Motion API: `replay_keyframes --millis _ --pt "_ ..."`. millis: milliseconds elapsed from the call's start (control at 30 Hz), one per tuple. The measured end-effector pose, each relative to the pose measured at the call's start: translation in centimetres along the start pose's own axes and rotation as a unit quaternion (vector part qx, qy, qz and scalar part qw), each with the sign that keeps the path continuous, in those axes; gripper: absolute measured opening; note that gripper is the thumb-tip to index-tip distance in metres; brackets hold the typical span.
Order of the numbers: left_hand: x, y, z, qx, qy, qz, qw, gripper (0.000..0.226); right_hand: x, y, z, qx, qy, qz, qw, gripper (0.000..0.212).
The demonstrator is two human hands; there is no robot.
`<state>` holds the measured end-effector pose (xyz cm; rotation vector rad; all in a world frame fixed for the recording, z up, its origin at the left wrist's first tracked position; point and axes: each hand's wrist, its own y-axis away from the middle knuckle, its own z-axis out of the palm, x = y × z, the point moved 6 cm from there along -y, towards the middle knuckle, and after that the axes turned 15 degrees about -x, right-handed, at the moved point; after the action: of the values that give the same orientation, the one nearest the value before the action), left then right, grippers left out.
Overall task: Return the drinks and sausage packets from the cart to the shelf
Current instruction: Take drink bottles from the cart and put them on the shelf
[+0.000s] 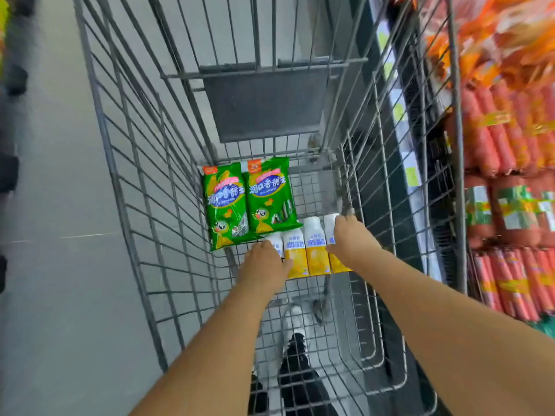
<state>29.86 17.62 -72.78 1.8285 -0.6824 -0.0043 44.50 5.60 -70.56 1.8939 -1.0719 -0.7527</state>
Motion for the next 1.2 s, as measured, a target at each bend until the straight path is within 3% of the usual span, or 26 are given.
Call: replay_keyframes --millis 133,267,333,533,767,900,1033,1133,1200 --pt "-0.7 -2.3 1.0 0.023 0.038 -0.047 0.998 0.065 0.8 -3.2 1.3 0.002 -0.033 0.02 0.999 0.055" --pt "-1.2 -3.8 1.9 0.034 0.086 -0.064 0.994 0.057 1.5 -4.9 1.9 -0.02 -0.088 0.04 0.995 0.091" --pt "-1.4 -4.2 2.0 0.045 0.091 -0.068 0.992 0.051 1.5 -4.9 1.9 -0.017 -0.092 0.042 0.995 0.099" --pt "-1.7 -4.5 2.1 0.059 0.102 -0.094 0.989 0.048 1.6 -4.7 1.9 -0.009 -0.061 0.067 0.996 0.085" --pt "-2.7 -3.0 2.1 0.034 0.044 -0.144 0.988 0.076 1.7 -3.3 2.6 -0.006 -0.137 0.048 0.989 0.077" --pt "-2.9 -1.5 2.7 -0.014 0.051 -0.11 0.993 0.077 1.0 -1.0 2.4 0.003 -0.148 0.038 0.988 0.09" --pt "-1.3 2.3 0.1 -0.033 0.105 -0.024 0.994 0.067 -0.5 3.4 1.2 0.023 -0.204 -0.005 0.979 0.08" --pt "0.6 6.6 -3.6 -0.02 0.127 0.046 0.991 0.058 -2.0 8.4 -1.2 0.055 -0.225 -0.043 0.972 0.085" --pt "2.0 9.9 -6.4 -0.002 0.115 0.085 0.99 0.056 -2.7 12.5 -3.3 0.091 -0.242 -0.067 0.964 0.071"
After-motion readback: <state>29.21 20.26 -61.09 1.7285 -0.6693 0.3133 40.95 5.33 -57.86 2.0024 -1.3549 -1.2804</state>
